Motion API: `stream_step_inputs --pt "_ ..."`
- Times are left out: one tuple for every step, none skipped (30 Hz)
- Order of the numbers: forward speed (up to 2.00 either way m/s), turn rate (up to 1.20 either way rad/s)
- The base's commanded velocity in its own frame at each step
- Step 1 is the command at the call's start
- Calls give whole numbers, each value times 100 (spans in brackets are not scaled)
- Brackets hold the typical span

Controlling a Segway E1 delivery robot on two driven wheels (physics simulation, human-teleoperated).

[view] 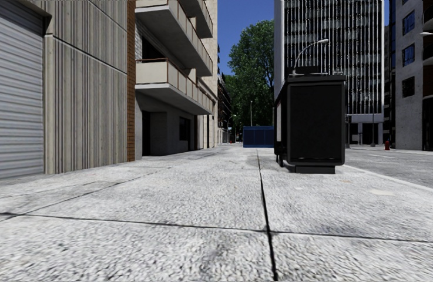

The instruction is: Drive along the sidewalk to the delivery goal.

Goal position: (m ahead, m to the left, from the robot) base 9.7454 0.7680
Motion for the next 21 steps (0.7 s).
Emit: stream_step_inputs --pt "200 0" --pt "200 0" --pt "200 0" --pt "200 0" --pt "200 0" --pt "200 0" --pt "200 0" --pt "200 0" --pt "200 0" --pt "200 0" --pt "200 0" --pt "200 3" --pt "200 10" --pt "200 12" --pt "200 15" --pt "200 15" --pt "200 18" --pt "200 18" --pt "200 20" --pt "200 20" --pt "200 21"
